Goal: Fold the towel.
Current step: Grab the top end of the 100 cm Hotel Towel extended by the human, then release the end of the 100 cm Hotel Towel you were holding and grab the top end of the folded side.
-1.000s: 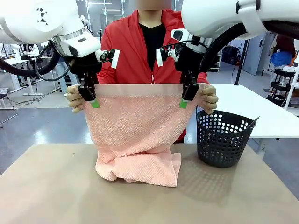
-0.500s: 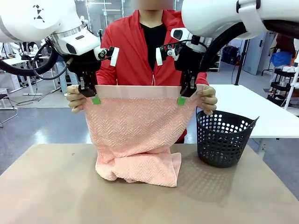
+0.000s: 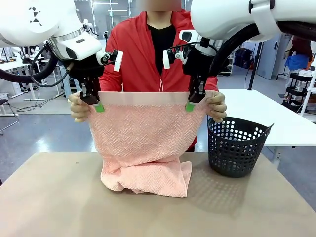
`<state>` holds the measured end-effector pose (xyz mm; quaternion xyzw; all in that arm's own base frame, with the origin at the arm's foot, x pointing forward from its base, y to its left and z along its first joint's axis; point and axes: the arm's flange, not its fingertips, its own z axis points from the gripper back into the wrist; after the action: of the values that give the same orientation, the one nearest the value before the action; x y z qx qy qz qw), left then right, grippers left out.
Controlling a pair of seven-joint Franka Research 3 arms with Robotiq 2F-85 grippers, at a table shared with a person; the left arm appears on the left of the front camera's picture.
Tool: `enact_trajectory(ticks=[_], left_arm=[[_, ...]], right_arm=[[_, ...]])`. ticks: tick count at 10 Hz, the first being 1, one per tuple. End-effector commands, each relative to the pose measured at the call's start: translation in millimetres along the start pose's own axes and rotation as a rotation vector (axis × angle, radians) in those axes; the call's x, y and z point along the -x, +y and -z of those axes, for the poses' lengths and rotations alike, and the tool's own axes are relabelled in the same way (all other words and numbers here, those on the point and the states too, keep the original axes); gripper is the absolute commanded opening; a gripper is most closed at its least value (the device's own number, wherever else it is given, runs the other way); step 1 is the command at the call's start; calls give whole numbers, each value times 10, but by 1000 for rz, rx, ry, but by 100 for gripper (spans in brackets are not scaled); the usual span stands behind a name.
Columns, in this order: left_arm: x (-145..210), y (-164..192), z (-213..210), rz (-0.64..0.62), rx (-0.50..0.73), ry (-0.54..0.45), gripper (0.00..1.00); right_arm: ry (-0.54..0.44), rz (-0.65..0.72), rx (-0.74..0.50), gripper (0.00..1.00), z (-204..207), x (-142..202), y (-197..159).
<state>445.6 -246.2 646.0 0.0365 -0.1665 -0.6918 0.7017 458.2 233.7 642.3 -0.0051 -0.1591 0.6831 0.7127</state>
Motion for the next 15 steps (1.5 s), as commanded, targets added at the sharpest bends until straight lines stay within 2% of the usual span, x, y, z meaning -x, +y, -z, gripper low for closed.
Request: enact_trajectory(ticks=[1,15], left_arm=[[-10,49,-9,-1,6,1,0],[-10,49,-9,-1,6,1,0]], right_arm=[[-3,-6,3,0,-18,32,-21],[-3,-6,3,0,-18,32,-21]])
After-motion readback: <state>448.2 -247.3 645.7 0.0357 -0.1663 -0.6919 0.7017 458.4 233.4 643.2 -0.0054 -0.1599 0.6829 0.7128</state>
